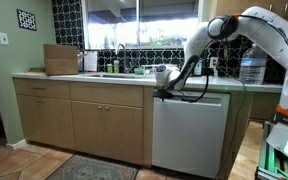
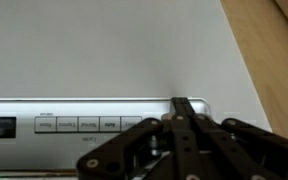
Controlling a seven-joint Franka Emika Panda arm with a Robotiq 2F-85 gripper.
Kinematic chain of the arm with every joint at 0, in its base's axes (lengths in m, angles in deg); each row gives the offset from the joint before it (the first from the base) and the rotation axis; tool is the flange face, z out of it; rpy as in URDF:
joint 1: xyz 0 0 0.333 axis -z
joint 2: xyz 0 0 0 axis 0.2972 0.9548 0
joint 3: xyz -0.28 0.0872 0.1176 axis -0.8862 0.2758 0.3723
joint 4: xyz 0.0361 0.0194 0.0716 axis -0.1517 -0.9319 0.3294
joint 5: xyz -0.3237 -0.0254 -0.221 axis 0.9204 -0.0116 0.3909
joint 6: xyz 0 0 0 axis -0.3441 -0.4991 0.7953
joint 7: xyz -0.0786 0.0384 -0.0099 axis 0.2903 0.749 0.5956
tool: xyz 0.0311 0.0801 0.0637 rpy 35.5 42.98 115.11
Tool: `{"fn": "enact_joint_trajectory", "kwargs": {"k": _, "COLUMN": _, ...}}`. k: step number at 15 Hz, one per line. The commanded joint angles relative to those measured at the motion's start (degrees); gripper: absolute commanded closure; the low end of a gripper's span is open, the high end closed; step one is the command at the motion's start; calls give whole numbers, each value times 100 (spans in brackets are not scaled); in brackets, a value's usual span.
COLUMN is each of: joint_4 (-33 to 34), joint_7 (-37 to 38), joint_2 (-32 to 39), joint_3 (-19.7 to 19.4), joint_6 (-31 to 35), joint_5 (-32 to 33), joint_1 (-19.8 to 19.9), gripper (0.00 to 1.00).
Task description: Turn on the dishwasher
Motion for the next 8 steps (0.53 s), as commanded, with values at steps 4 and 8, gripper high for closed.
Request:
{"fn": "enact_joint_trajectory", "kwargs": {"k": 4, "joint_4": -1187, "joint_7": -1089, "joint_2": -864, "joint_3": 5, "joint_6": -36, "joint_5": -1021, "joint_1": -54, "gripper": 100}}
{"fn": "enact_joint_trajectory", "kwargs": {"k": 8, "joint_4": -1798, "joint_7": -2094, "joint_2": -1449, "joint_3": 99, "joint_6": -117, "joint_5": -2097, "joint_1": -53, "gripper": 100}}
